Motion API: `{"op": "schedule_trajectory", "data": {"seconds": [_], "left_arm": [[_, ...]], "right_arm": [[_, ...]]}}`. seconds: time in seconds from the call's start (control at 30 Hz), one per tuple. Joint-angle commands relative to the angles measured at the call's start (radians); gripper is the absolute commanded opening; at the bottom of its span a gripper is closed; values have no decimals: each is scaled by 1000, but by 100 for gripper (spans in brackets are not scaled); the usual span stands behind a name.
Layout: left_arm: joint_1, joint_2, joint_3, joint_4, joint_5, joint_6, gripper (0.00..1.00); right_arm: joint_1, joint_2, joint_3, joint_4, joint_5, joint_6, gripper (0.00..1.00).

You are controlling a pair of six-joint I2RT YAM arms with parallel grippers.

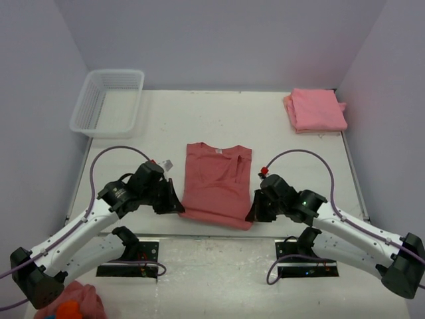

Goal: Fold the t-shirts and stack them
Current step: Fold the long partially folded tshirt into a neat square

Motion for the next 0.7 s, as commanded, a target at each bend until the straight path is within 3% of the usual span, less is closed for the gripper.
{"op": "schedule_trajectory", "data": {"seconds": [0.0,0.23,0.53,0.67], "left_arm": [[3,45,130,-51,-71,56,0],[7,310,439,-10,-167,159,0],[158,735,740,42,-220,334,0],[225,858,790,99,-186,362,0]], "right_arm": [[3,6,111,-166,165,-19,0],[-20,259,433,-253,305,-116,0],[-263,644,754,-188,239,-321,0],[-365,788,856,-174,175,-378,0]]}}
